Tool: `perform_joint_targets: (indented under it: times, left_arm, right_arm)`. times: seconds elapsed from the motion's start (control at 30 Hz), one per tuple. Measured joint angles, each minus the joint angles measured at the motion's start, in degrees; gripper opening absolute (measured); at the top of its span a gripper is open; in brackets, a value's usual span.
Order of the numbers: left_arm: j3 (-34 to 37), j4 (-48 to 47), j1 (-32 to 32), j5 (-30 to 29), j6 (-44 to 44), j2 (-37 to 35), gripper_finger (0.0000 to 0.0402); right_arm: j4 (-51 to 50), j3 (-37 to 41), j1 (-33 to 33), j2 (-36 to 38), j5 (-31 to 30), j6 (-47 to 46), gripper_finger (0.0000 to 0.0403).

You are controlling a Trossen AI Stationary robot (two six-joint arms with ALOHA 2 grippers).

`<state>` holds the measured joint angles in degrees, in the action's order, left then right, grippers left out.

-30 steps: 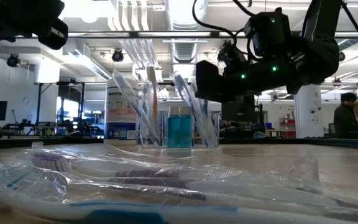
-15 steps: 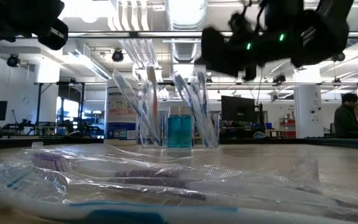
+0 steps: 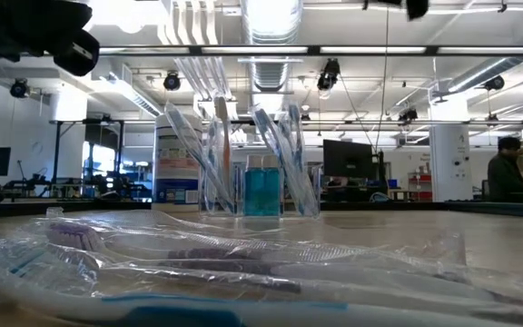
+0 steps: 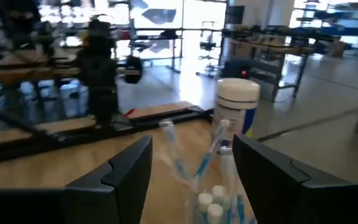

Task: Pick & Place toothbrushing station
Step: Put the violet toothbrush in the transparent organizer

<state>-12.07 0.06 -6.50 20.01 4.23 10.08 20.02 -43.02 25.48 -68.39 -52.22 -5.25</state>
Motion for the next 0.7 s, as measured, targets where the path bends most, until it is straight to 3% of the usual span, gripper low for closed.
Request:
perform_joint_targets:
  times: [0.17,0.37,0.5,0.7]
  left_arm:
    - [-0.9,-0.2,0.0,0.0,0.0,-0.1,0.0026]
    - [-1.1,-0.1,0.0,-0.1,0.2,-0.2,0.0026]
    - [-1.1,-0.1,0.0,-0.1,0.3,-0.2,0.0026]
    - [-1.1,0.4,0.0,-0.1,0.4,-0.2,0.0026]
  right_arm:
    - [-9.2,-4.1,8.9,2.6,-0.7,-0.6,0.0219]
    - [-17.4,-7.6,14.9,1.2,-4.0,-9.7,0.0219]
    - [-23.0,-10.7,16.3,-3.8,-2.7,-15.7,0.0219]
    - [-30.2,-19.2,16.3,-14.9,3.8,-21.7,0.0219]
